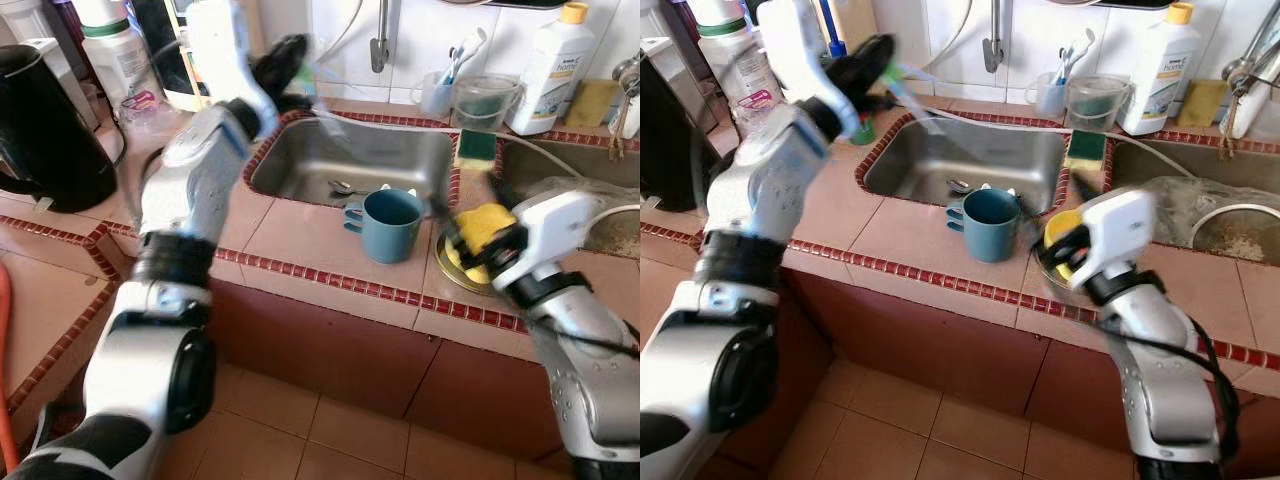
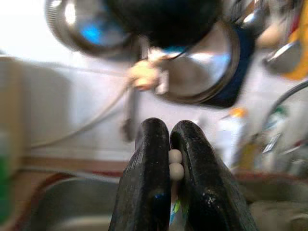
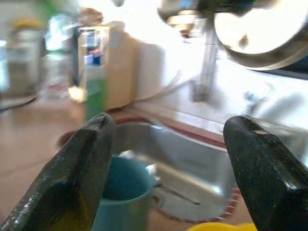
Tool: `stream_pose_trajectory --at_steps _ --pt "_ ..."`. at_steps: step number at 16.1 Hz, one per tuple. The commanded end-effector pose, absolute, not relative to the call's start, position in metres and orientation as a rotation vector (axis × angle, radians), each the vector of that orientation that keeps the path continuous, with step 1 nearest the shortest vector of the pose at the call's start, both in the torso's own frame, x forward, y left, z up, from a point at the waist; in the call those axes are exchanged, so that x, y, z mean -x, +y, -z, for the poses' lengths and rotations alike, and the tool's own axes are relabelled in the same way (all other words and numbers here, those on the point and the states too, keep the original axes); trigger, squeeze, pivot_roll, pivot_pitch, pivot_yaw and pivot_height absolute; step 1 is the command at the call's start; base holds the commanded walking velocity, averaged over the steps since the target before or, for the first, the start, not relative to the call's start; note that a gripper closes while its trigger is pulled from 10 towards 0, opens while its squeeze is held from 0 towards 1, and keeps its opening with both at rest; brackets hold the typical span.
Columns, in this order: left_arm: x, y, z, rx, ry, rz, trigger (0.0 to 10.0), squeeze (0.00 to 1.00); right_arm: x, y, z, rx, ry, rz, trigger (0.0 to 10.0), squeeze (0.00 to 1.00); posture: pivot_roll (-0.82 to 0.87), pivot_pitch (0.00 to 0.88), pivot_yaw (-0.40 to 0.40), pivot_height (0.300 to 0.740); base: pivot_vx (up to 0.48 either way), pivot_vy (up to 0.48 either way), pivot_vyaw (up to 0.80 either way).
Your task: Kitchen organization
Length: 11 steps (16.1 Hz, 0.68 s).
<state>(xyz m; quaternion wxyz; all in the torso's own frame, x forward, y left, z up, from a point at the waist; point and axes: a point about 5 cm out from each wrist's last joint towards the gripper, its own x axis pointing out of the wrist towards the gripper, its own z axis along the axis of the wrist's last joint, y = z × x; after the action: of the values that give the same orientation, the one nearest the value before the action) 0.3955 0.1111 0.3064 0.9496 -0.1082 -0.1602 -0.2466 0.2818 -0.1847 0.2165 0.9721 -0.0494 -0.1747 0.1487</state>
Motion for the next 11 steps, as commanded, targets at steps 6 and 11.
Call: stream_pose_trajectory --at_steps 6,11 --pt "-0.388 0.143 -0.260 0.051 -0.336 0.444 10.0 0.00 -0.277 -0.214 -0.221 -0.098 -0.421 0.058 10.0 0.00 -0.19 0.047 0.114 0.740 0.000 0.000 0.00" --pt "-0.368 0.154 -0.216 -0.013 -0.303 0.465 10.0 0.00 -0.270 -0.220 -0.201 -0.024 -0.362 0.203 10.0 0.00 -0.21 0.040 0.132 0.740 0.000 0.000 0.00"
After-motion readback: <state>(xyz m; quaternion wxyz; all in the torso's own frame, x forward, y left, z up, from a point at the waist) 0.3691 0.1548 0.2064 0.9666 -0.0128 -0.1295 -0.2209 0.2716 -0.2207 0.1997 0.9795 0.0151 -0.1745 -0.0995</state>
